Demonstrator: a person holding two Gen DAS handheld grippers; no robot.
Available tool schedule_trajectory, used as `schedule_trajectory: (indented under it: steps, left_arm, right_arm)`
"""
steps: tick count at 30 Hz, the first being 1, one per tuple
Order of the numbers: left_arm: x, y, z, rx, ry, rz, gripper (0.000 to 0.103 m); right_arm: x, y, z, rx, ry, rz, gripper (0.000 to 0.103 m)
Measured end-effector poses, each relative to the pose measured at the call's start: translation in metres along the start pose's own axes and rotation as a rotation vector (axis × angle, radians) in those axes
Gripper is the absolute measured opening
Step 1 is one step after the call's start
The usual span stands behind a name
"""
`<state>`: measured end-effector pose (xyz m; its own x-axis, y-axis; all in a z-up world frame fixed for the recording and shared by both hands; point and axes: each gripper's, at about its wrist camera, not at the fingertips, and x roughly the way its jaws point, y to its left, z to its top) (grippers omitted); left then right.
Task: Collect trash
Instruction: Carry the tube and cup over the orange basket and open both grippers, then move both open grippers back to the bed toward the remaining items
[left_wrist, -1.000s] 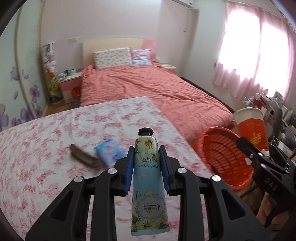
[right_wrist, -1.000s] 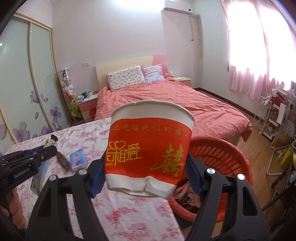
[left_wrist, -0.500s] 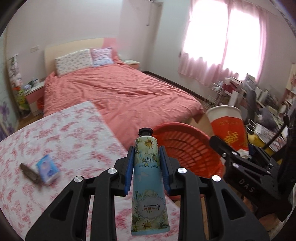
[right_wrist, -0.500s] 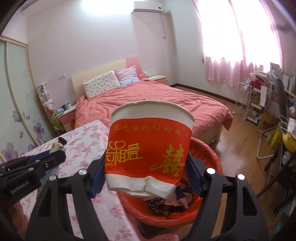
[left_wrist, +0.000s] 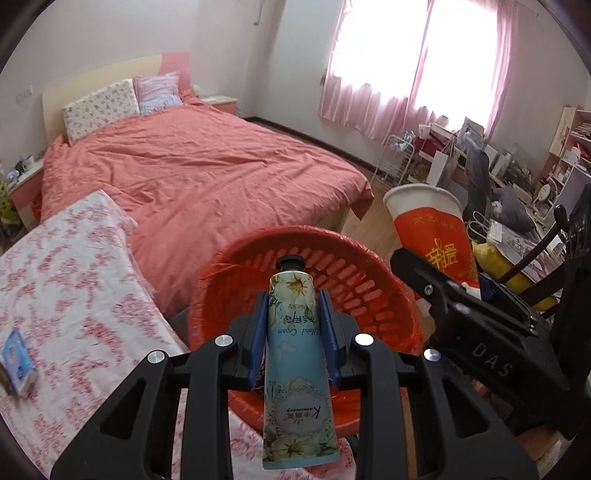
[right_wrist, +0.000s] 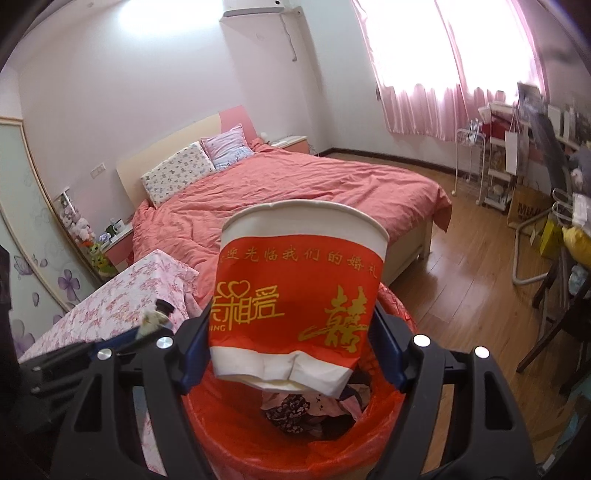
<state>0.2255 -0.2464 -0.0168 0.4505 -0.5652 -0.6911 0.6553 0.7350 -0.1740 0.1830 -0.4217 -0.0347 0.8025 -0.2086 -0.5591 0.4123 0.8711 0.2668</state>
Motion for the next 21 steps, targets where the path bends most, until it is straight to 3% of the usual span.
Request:
schedule_trajectory:
  steps: [3, 5, 10, 15, 17, 21]
  left_arm:
    - [0.009, 0.002, -0.002, -0.006, 0.026, 0.009, 0.038]
    - [0.012, 0.005, -0.004, -0.016, 0.037, 0.025, 0.051]
    - [0.010, 0.019, -0.011, -0.047, 0.058, 0.086, 0.053]
    - [-0.011, 0.045, -0.026, -0.069, 0.047, 0.204, 0.062]
    - [-0.021, 0.058, -0.034, -0.088, 0.043, 0.259, 0.076]
    - [-0.045, 0.096, -0.052, -0.161, 0.035, 0.345, 0.076]
  right_arm:
    - [0.015, -0.008, 0.000, 0.021, 0.023, 0.005, 0.073]
    - [0.023, -0.012, -0.001, 0.035, 0.041, 0.012, 0.078]
    - [0.032, -0.018, -0.008, 0.059, 0.060, 0.003, 0.081]
    - [0.030, -0.004, -0.017, 0.006, 0.072, -0.030, 0.081]
    - [0.029, 0.005, -0.023, -0.016, 0.079, -0.034, 0.082]
    - [0.030, 0.028, -0.034, -0.070, 0.098, -0.040, 0.084]
